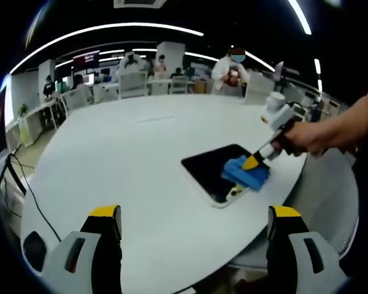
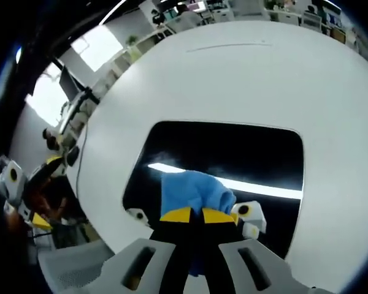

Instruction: Wipe the mirror surface with the cleaning cloth until all visible marks leave the cleaned area.

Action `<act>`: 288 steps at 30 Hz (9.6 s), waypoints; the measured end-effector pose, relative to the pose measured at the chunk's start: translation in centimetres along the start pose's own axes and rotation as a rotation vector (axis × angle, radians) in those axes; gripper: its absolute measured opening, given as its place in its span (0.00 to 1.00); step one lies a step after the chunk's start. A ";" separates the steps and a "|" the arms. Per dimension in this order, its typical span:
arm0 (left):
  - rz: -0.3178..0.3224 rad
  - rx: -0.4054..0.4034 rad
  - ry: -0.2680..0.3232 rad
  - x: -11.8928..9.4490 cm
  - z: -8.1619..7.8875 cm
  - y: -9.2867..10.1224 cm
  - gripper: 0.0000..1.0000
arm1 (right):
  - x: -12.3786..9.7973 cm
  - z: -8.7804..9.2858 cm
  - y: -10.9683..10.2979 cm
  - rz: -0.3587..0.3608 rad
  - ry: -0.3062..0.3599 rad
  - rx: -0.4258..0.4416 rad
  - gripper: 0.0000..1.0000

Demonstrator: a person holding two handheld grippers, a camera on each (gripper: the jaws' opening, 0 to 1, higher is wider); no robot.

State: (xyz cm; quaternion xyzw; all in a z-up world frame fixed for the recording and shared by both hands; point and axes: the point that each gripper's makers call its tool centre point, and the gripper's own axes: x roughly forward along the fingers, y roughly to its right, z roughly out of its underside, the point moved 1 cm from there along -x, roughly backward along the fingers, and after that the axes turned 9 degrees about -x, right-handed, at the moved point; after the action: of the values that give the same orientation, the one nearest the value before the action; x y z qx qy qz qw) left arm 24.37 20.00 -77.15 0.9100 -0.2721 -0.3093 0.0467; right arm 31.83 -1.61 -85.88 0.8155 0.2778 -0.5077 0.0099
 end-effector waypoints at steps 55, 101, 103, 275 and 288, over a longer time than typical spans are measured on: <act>-0.004 -0.012 -0.022 0.3 0.0 -1.1 1.00 | 2.2 -6.3 6.2 0.045 -0.016 0.013 0.00; -0.031 -0.032 0.040 -0.8 -0.5 -0.3 1.00 | -0.2 -2.5 5.7 0.086 0.028 0.068 0.00; -0.029 -0.035 0.045 -0.9 -0.5 -0.3 1.00 | -0.3 -2.3 5.6 0.085 0.030 0.070 0.00; -0.008 -0.062 0.034 1.2 -0.6 -0.2 1.00 | -3.3 0.6 9.0 0.129 0.047 0.136 0.00; -0.004 -0.068 0.027 1.6 -0.4 0.0 1.00 | -2.4 -1.5 10.0 0.141 0.053 0.116 0.00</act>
State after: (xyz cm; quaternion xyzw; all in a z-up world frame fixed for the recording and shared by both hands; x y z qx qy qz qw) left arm 25.64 19.16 -77.67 0.9126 -0.2591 -0.3059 0.0806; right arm 36.95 -10.69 -85.81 0.8454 0.1899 -0.4992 -0.0092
